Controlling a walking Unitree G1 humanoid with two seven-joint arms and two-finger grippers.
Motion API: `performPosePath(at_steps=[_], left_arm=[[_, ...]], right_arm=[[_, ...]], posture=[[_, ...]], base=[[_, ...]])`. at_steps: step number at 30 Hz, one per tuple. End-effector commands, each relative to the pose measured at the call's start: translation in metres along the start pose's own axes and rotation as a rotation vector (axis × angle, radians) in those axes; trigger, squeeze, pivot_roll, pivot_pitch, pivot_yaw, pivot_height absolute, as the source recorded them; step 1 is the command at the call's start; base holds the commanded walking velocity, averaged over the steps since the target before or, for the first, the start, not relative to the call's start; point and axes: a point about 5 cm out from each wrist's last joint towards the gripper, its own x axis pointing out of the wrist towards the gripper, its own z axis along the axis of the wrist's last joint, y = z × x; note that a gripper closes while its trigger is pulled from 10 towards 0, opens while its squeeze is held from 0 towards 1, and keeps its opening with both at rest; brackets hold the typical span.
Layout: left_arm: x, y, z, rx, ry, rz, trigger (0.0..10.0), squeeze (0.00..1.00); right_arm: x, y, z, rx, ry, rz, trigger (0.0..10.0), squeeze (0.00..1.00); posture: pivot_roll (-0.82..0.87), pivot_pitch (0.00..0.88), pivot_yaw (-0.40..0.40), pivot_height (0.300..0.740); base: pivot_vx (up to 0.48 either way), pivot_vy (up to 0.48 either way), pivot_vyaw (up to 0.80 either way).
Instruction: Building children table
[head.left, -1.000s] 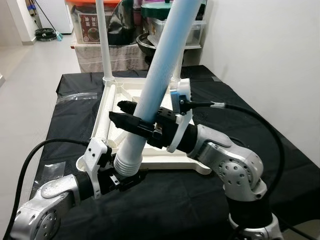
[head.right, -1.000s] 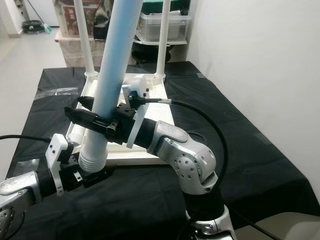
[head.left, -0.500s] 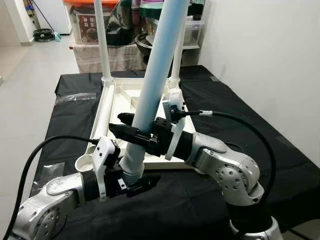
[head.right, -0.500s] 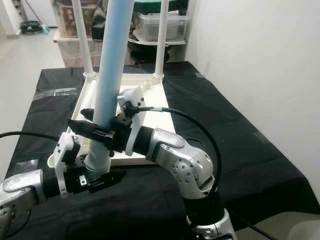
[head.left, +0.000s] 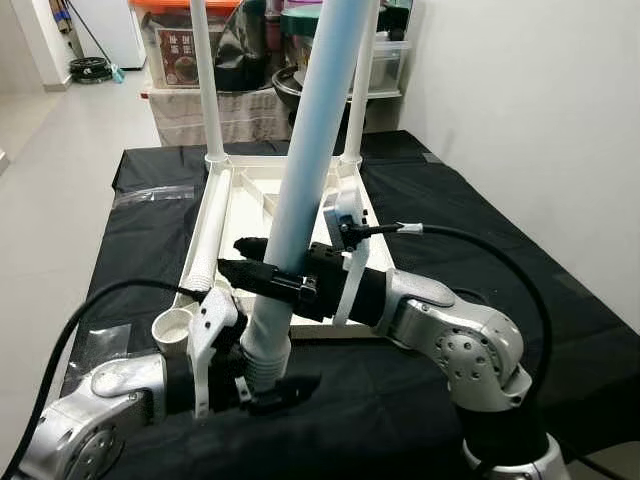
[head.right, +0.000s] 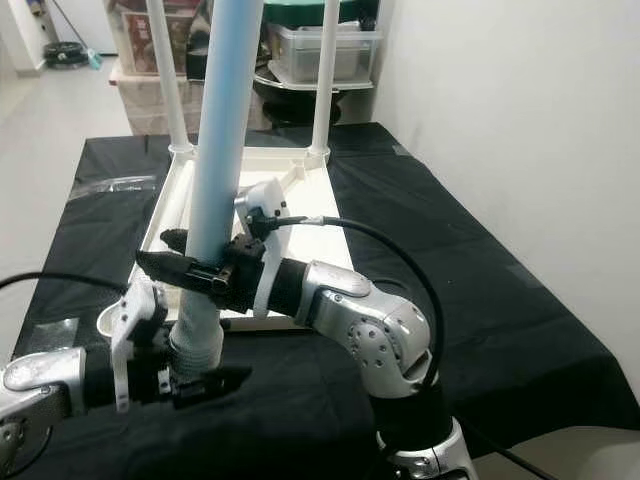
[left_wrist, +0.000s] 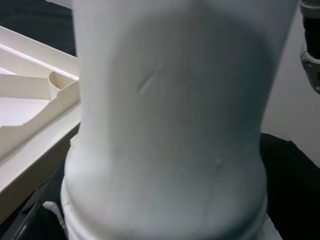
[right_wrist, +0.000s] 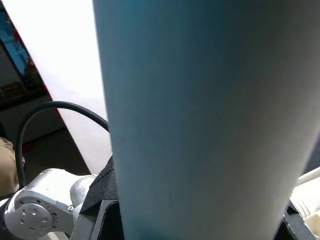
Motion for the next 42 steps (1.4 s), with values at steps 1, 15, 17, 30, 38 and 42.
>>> performPosePath(at_steps=[1, 15, 17, 30, 38, 42], left_arm=[[0.002, -0.003, -0.001, 0.007, 0.013, -0.031, 7.2, 0.0], [0.004, -0.002, 0.002, 0.002, -0.057, -0.019, 0.0, 0.0], [0.005, -0.003, 0.002, 0.008, -0.049, -0.026, 0.0, 0.0], [0.002, -0.009, 0.008, 0.014, -0.031, -0.088, 10.0, 0.0], [-0.004, -0.023, 0.017, 0.003, -0.013, -0.27, 10.0, 0.0], [-0.008, -0.034, 0.017, -0.004, 0.023, -0.358, 10.0, 0.0]], right_arm=[[0.001, 0.003, 0.008, 0.001, -0.03, 0.034, 10.0, 0.0], [0.002, 0.006, 0.01, 0.048, -0.048, 0.043, 10.0, 0.0], [0.002, 0.001, 0.01, 0.061, -0.07, -0.004, 10.0, 0.99], [-0.013, 0.006, 0.025, 0.104, -0.161, 0.138, 10.0, 0.09], [-0.03, 0.021, 0.036, 0.138, -0.119, 0.46, 10.0, 0.0], [-0.033, 0.028, 0.032, 0.157, -0.066, 0.563, 10.0, 0.0]], posture=[[0.09, 0.0, -0.055, 0.74], [0.09, 0.0, -0.059, 0.74], [0.09, 0.0, -0.057, 0.74], [0.09, 0.0, -0.056, 0.74], [0.1, 0.0, -0.069, 0.74], [0.1, 0.0, -0.073, 0.74]], base=[[0.0, 0.0, 0.0], [0.0, 0.0, 0.0], [0.0, 0.0, 0.0], [0.0, 0.0, 0.0], [0.0, 0.0, 0.0], [0.0, 0.0, 0.0]])
